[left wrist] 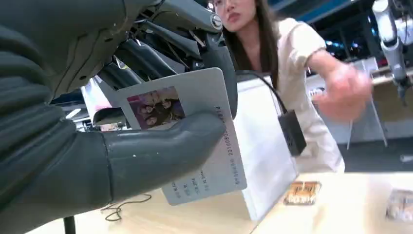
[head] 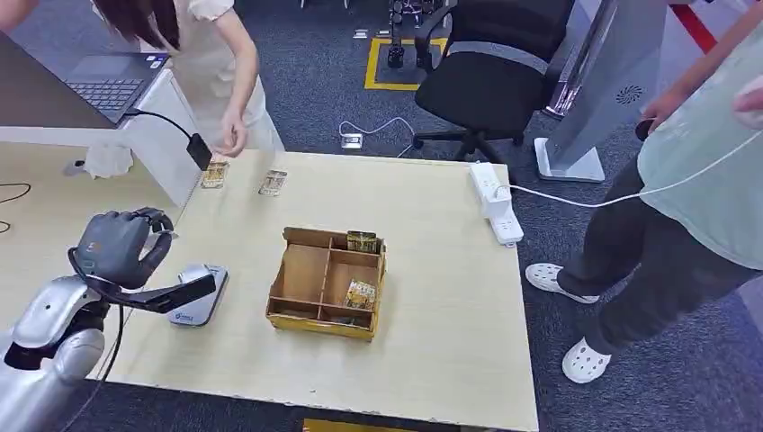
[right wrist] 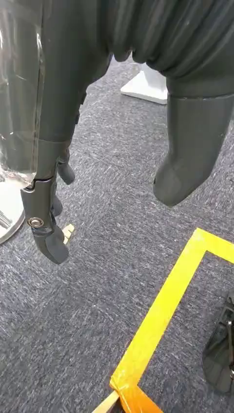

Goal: Pass the card to the sensor for recognition and then transmit it.

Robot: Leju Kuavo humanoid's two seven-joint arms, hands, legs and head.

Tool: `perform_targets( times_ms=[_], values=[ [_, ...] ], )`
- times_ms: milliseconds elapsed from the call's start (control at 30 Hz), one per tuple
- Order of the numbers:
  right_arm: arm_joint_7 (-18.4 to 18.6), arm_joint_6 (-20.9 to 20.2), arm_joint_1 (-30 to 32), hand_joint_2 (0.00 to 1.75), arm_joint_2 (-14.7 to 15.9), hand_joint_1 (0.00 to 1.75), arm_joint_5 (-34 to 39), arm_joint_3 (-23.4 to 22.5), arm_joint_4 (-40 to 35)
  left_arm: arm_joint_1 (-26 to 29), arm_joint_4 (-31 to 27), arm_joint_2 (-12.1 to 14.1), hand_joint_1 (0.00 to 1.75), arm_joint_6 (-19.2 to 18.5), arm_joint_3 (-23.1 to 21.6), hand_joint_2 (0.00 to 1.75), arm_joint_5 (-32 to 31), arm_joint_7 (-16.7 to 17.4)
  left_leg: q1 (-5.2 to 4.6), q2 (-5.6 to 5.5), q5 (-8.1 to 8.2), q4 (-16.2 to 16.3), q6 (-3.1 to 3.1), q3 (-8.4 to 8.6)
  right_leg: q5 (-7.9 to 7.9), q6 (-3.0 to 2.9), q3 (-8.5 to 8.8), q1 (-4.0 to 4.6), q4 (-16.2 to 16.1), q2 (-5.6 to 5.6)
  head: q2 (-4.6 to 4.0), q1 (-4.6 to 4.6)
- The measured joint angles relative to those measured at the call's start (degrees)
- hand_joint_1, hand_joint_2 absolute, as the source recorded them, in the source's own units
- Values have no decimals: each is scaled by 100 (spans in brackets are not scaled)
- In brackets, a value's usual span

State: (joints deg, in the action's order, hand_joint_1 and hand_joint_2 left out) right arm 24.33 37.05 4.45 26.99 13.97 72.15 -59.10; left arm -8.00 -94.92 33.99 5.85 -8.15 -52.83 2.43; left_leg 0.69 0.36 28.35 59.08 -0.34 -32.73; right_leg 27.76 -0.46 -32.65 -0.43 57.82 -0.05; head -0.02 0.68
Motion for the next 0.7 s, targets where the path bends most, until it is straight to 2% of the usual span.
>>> perform_targets(
  times_ms=[133,267,467,600,700],
  values=[
    [-17,0,2,175,0,0,48,4,0,161,24,171,175,-212,0,175,48,-11,0,2,0,0,0,0,0,0,-2,0,0,1,0,0],
    [-13,0,0,175,0,0,68,20,0,373,28,236,175,-231,2,175,0,13,0,0,0,0,0,-2,1,0,-3,0,0,-1,0,0],
    [15,13,-1,175,0,0,85,39,-17,678,31,146,175,-192,0,175,-129,138,-1,1,0,0,0,-2,1,0,-2,0,0,1,0,0],
    [369,35,-7,175,-11,0,-46,48,-133,821,83,13,175,-79,2,175,-192,175,-1,-1,0,0,0,-2,1,0,-2,-1,0,-1,0,0],
    [383,39,-6,175,-18,0,-77,55,-197,886,127,-138,175,7,2,175,-192,181,-1,-1,0,0,0,-2,1,0,-2,-1,0,-1,0,2]
  ],
)
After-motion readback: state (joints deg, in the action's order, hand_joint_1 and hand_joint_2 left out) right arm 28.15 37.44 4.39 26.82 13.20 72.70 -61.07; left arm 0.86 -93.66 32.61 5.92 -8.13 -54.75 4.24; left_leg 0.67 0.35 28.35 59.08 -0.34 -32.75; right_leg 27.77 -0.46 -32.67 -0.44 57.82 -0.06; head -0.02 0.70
